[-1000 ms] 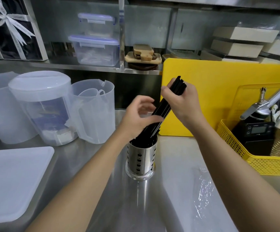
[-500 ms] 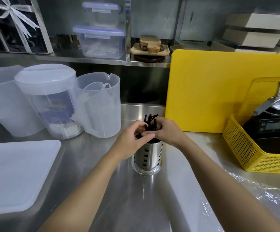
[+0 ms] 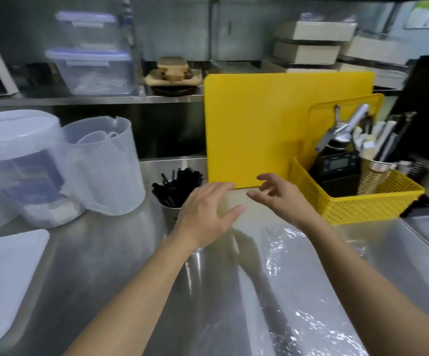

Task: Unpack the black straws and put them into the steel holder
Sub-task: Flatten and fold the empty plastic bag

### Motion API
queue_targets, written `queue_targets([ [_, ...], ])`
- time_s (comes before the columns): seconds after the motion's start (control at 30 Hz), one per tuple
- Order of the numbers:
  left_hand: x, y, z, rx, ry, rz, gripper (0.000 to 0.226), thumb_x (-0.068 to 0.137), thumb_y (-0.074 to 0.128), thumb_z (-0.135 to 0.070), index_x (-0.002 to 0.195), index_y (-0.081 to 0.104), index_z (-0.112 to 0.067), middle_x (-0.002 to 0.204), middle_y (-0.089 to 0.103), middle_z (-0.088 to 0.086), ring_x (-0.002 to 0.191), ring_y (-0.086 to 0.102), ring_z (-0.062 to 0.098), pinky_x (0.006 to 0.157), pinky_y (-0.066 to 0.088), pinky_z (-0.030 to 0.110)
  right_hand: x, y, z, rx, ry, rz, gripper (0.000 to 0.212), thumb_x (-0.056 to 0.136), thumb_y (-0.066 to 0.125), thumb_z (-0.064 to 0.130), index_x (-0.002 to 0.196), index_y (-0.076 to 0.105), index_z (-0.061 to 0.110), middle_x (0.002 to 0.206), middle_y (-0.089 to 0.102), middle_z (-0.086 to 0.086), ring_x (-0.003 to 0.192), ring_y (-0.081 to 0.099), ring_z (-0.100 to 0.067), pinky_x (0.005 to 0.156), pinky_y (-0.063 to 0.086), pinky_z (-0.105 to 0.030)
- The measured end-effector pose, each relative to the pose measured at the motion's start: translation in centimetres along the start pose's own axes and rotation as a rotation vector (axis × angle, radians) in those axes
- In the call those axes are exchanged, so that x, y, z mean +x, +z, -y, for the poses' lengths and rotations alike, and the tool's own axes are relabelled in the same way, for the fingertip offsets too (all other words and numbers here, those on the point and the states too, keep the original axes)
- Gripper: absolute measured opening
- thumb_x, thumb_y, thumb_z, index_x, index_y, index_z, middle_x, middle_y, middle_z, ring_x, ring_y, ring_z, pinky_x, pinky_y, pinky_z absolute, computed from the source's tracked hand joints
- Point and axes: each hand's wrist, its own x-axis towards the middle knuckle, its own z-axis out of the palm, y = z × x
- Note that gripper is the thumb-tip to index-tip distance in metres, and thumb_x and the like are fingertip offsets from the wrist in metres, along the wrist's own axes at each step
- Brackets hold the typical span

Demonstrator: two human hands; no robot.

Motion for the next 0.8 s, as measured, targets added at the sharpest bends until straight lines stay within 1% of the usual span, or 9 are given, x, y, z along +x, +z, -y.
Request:
queue_targets([
  [0.17,-2.2,7.2,-2.5,0.064,0.013,0.26,0.06,0.085,0.047,-0.056,0.134,0.044,-0.021,0.139,0.048,-0.002,0.129,0.04,0.015,0.098,0.02,0.019,-5.6,-3.6,-7.2,-0.118,0.179,-0.02,0.072,0.079,0.066,0.047,0.14,0.039,0.019,0.139,0.05,-0.004,0.118,0.053,-0.021,0.088,0.039,-0.028],
  [0.23,-3.3,10.1,-2.8,0.062,0.009,0.347,0.071,0.079,0.039,-0.065,0.137,0.04,-0.022,0.144,0.042,-0.003,0.133,0.036,0.014,0.102,0.021,0.021,-8.2,-4.9,-10.3,-0.218,0.259,-0.028,0.076,0.08,0.064,0.048,0.143,0.034,0.02,0.147,0.041,-0.004,0.131,0.041,-0.022,0.102,0.033,-0.033],
  [0.3,-4.3,12.8,-2.9,0.074,-0.01,0.414,0.068,0.084,0.044,-0.06,0.141,0.033,-0.025,0.151,0.032,-0.005,0.138,0.027,0.013,0.109,0.018,0.025,-10.8,-5.8,-13.4,-0.307,0.341,-0.006,0.08,0.079,0.06,0.055,0.145,0.026,0.024,0.152,0.031,-0.004,0.139,0.03,-0.023,0.112,0.026,-0.043],
  [0.37,-5.5,14.9,-2.9,0.096,-0.038,0.478,0.069,0.086,0.044,-0.059,0.145,0.024,-0.028,0.156,0.019,-0.005,0.143,0.016,0.014,0.114,0.012,0.03,-13.1,-6.1,-16.2,-0.34,0.435,0.014,0.086,0.077,0.058,0.061,0.147,0.019,0.028,0.156,0.022,-0.002,0.142,0.024,-0.025,0.113,0.023,-0.049],
  [0.47,-7.1,16.9,-2.7,0.177,-0.071,0.559,0.087,0.074,0.019,-0.076,0.147,0.014,-0.029,0.159,0.005,-0.002,0.146,0.004,0.016,0.115,0.005,0.033,-16.2,-5.7,-19.3,-0.363,0.557,0.043,0.096,0.071,0.052,0.072,0.148,0.013,0.03,0.157,0.016,-0.003,0.143,0.02,-0.024,0.113,0.021,-0.049],
  [0.53,-8.1,17.7,-2.2,0.226,-0.11,0.61,0.1,0.064,0.007,-0.084,0.148,0.009,-0.03,0.159,-0.001,0.0,0.146,-0.002,0.017,0.116,0.001,0.035,-17.8,-5.2,-20.7,-0.391,0.588,0.06,0.088,0.079,0.05,0.065,0.148,0.012,0.028,0.157,0.015,-0.003,0.144,0.015,-0.022,0.114,0.018,-0.046],
  [0.6,-8.8,18.2,-1.8,0.271,-0.142,0.666,0.091,0.073,0.011,-0.082,0.148,0.004,-0.03,0.159,-0.007,0.0,0.146,-0.009,0.018,0.116,-0.002,0.036,-18.8,-4.8,-21.0,-0.453,0.546,0.065,0.076,0.084,0.05,0.058,0.146,0.021,0.023,0.151,0.027,-0.005,0.141,0.021,-0.021,0.108,0.021,-0.041],
  [0.7,-8.9,18.5,-1.7,0.238,-0.199,0.614,0.084,0.077,0.017,-0.076,0.147,0.017,-0.03,0.159,0.0,0.001,0.146,-0.001,0.021,0.116,0.004,0.039,-19.0,-4.9,-21.1,-0.445,0.485,-0.034,0.058,0.084,0.054,0.051,0.131,0.043,0.019,0.135,0.046,-0.005,0.13,0.038,-0.025,0.098,0.03,-0.039],
  [0.8,-8.4,18.4,-2.3,0.08,-0.392,0.369,0.065,0.081,0.061,-0.045,0.137,0.04,-0.018,0.153,0.018,0.013,0.138,0.022,0.031,0.112,0.02,0.042,-18.1,-5.3,-21.1,-0.336,0.606,-0.097,0.061,0.081,0.064,0.037,0.132,0.043,0.013,0.131,0.053,-0.013,0.122,0.048,-0.031,0.098,0.038,-0.042],
])
